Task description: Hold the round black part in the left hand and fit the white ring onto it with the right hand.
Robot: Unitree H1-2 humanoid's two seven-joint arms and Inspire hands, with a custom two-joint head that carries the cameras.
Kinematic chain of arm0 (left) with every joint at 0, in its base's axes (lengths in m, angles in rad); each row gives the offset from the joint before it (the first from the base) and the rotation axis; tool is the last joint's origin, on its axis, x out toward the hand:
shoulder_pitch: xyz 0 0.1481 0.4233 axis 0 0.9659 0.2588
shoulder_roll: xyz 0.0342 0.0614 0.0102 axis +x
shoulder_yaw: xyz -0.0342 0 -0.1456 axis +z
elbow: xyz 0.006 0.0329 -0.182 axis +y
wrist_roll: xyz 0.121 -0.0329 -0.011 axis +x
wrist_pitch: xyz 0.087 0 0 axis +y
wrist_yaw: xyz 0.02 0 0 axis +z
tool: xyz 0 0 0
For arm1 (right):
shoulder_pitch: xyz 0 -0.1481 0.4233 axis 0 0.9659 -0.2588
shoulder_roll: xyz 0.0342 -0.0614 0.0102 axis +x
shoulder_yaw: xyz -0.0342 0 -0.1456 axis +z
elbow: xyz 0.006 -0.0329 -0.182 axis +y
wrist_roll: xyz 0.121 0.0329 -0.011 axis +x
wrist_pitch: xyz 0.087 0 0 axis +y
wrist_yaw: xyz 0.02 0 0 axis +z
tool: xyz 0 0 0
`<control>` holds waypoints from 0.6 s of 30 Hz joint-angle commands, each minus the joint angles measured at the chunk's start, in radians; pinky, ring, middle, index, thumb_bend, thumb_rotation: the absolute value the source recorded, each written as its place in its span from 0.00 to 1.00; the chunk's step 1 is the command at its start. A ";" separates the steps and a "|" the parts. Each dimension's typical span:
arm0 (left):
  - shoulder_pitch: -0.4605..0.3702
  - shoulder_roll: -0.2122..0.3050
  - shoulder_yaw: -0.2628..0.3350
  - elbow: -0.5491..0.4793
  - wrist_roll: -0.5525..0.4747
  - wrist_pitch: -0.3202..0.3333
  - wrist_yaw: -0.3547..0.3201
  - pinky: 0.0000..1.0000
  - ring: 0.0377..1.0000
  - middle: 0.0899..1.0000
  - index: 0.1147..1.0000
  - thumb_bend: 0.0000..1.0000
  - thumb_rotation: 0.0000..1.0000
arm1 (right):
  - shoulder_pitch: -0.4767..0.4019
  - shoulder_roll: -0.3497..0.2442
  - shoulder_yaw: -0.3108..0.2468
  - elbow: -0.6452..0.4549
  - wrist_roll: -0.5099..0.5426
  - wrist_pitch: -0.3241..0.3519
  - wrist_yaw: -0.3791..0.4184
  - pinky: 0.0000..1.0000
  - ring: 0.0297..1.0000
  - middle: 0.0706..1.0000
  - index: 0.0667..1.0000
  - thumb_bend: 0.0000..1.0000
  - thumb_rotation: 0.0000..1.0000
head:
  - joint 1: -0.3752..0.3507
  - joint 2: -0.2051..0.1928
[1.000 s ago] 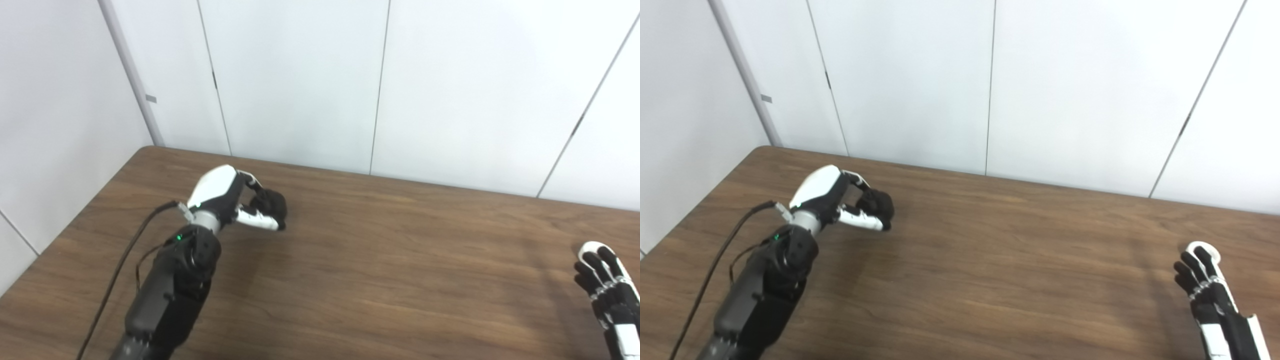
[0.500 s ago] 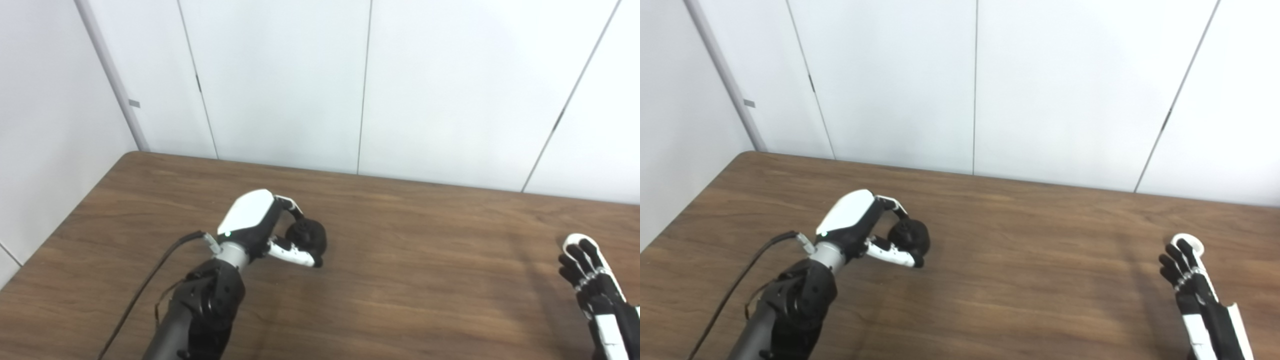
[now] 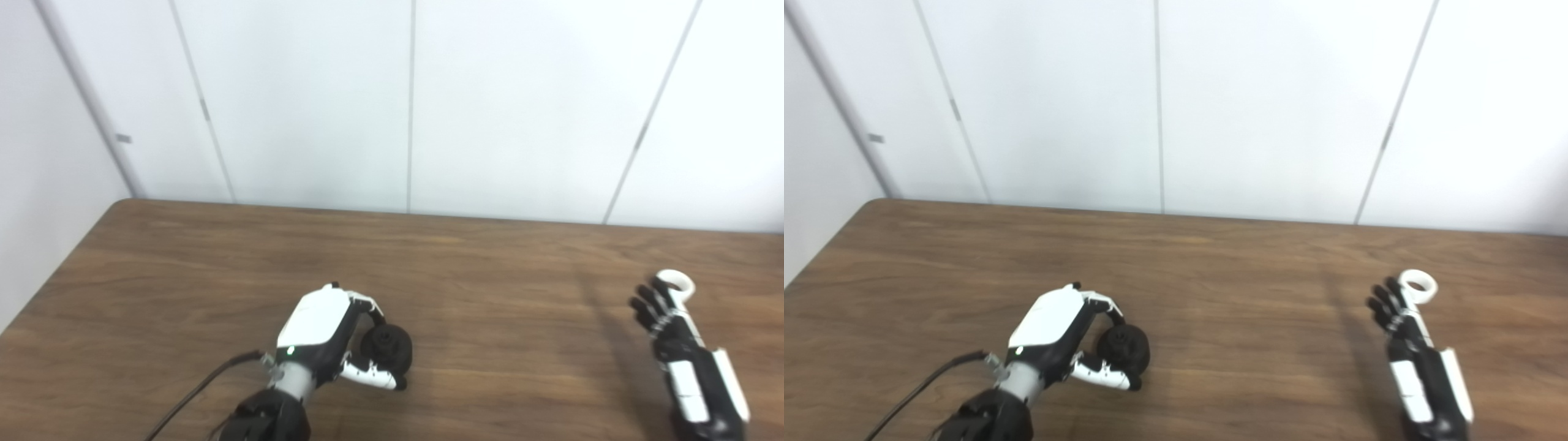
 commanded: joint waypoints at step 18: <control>0.073 -0.046 -0.086 -0.022 0.070 -0.085 0.027 1.00 0.86 0.76 0.41 0.52 0.05 | 0.081 0.112 0.060 -0.019 -0.053 0.103 -0.059 0.95 0.93 0.94 0.96 0.55 0.95 | -0.084 0.091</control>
